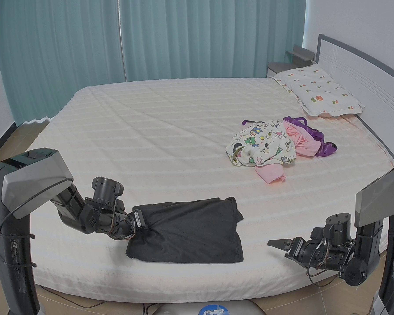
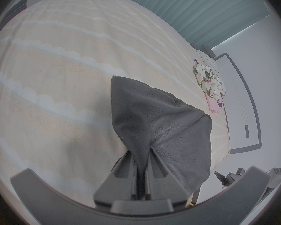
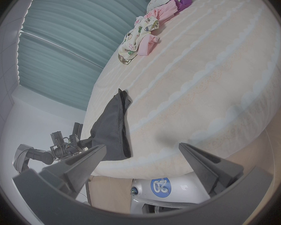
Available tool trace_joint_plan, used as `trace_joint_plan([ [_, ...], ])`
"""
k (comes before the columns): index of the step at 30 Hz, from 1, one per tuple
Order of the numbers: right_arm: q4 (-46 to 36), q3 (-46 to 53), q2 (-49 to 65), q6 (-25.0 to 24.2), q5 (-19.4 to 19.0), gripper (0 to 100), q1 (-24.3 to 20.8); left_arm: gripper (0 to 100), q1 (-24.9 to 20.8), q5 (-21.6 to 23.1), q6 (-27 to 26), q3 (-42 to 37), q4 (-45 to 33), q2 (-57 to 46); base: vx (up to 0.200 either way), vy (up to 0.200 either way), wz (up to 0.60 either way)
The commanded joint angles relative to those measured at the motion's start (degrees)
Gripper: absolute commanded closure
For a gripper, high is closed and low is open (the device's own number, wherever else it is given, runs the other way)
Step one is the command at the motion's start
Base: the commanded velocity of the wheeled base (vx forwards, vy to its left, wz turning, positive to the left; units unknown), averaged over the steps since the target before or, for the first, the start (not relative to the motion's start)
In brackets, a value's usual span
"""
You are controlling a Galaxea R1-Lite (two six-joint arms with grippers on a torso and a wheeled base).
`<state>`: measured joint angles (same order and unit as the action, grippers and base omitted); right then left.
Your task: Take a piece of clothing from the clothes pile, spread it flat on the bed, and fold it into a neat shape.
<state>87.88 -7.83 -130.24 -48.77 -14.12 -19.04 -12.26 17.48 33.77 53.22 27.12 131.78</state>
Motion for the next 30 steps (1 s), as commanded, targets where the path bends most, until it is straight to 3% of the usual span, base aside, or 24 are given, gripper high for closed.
trace_joint_plan([
  [1,0.01,0.0,-0.1,0.0,-0.03,0,-0.03,100,0.05,0.01,0.25,-0.23,-0.05,-1.26,0.0,0.0,0.0],
  [11,0.01,0.0,-0.19,-0.62,-0.03,0,-0.03,100,0.57,-0.25,0.33,-1.19,-0.14,-2.58,0.0,0.0,0.0],
  [30,0.01,0.09,-0.27,-0.71,-0.3,0,-0.03,100,2.95,-0.52,0.51,-3.57,-0.23,-4.78,0.0,0.2,0.0],
])
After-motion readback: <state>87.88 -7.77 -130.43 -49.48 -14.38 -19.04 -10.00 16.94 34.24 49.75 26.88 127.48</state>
